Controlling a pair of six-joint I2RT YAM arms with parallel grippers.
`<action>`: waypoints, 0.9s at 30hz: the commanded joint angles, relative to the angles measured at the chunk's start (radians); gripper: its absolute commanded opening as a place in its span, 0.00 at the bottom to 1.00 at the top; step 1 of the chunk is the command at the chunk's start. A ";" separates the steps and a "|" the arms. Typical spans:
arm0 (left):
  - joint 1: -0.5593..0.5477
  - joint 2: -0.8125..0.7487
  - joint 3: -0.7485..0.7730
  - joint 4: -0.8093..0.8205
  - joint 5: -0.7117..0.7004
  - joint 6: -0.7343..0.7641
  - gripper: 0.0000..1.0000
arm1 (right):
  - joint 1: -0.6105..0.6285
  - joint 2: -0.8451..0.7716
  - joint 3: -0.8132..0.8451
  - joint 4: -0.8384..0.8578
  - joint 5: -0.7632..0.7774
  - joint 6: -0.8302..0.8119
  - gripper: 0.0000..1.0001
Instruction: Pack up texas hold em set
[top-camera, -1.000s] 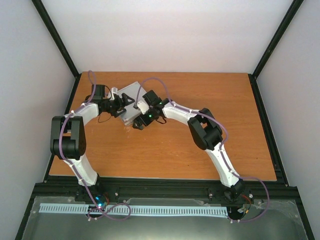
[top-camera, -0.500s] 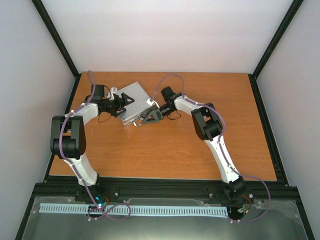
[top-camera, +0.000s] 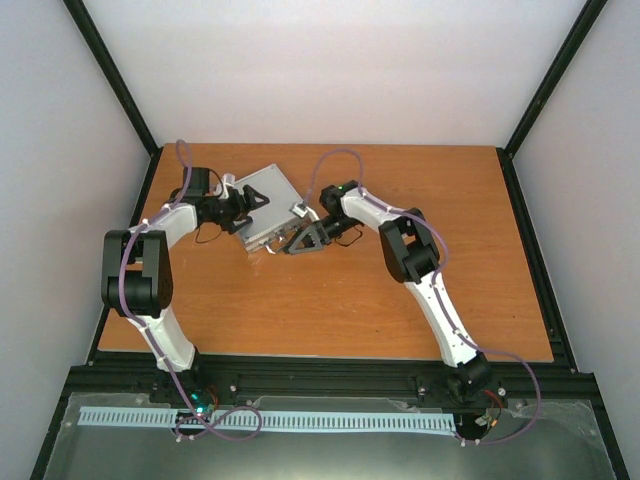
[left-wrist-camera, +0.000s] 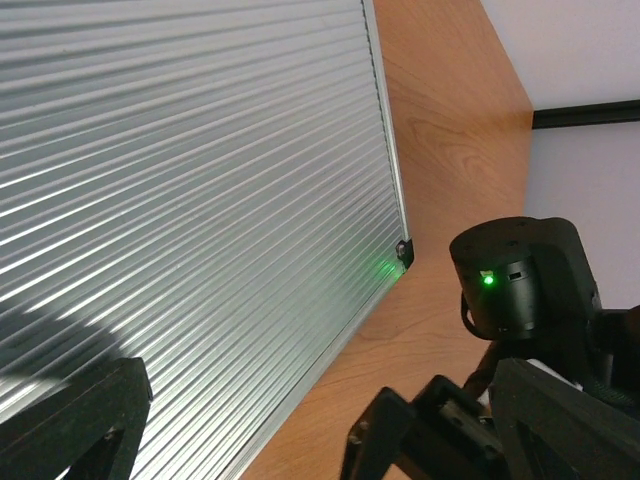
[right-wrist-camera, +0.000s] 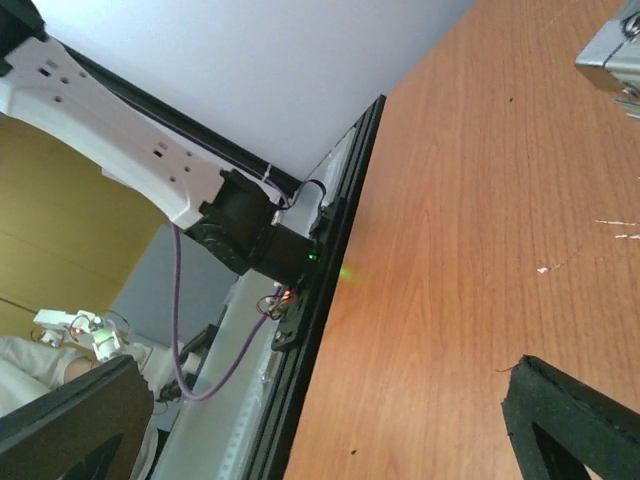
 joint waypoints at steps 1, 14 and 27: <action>0.002 0.012 0.017 -0.188 -0.067 0.011 0.97 | -0.036 -0.036 0.015 -0.281 -0.160 -0.255 0.96; 0.003 -0.008 0.327 -0.361 -0.084 0.025 0.97 | -0.040 -0.156 -0.128 -0.283 -0.115 -0.150 0.93; 0.003 -0.021 0.596 -0.462 -0.101 0.033 0.95 | 0.031 -0.455 -0.112 0.065 1.411 0.713 1.00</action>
